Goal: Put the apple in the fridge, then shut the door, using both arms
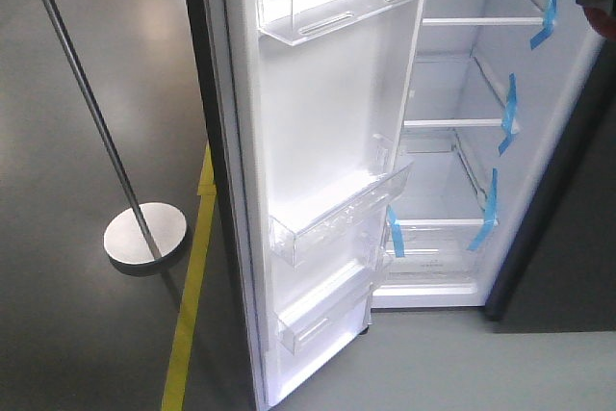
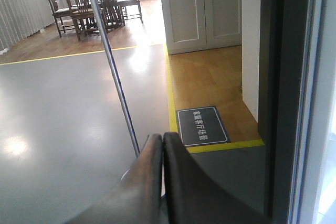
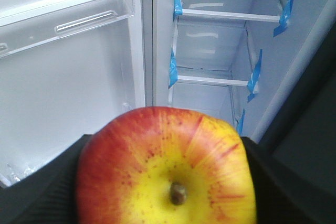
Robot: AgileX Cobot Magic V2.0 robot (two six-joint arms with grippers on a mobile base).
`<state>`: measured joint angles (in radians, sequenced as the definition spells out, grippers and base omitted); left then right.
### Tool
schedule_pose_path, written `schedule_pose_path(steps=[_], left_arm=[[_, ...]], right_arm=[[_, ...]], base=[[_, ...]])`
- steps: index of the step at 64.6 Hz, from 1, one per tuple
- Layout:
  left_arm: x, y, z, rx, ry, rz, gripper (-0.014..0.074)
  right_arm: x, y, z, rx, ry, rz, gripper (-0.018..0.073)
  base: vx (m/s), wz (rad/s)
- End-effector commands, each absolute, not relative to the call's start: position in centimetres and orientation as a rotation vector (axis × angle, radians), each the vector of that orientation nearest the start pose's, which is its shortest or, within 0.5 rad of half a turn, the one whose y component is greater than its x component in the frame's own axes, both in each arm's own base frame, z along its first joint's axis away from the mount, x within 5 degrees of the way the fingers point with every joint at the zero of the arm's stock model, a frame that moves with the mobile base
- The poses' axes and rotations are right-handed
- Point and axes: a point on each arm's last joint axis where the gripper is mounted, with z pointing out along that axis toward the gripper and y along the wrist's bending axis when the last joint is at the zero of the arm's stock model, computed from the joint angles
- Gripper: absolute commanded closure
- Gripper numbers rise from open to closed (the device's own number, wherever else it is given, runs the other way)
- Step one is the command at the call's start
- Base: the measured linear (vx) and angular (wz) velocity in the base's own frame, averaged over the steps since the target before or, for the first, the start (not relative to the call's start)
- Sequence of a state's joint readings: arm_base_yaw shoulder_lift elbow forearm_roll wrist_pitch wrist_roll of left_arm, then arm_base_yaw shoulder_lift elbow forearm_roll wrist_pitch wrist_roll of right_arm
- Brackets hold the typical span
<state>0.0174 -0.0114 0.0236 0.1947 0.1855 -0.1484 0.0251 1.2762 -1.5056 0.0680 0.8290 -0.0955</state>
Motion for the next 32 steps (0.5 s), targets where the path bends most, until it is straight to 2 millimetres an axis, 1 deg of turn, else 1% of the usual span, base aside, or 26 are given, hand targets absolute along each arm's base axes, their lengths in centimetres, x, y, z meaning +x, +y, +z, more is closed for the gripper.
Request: schedule_pose_path(steps=[1,32], left_arm=[[5.46,0.26,20.2,0.001,1.579,0.051,0.0603],[5.46,0.26,20.2,0.001,1.579,0.051,0.0603]], right_arm=[[25.7,0.96,48.13,-0.104,1.948,0.022,0.041],[25.7,0.96,48.13,-0.104,1.948,0.022,0.041]], base=[[0.1,0.0],[0.08,0.0]])
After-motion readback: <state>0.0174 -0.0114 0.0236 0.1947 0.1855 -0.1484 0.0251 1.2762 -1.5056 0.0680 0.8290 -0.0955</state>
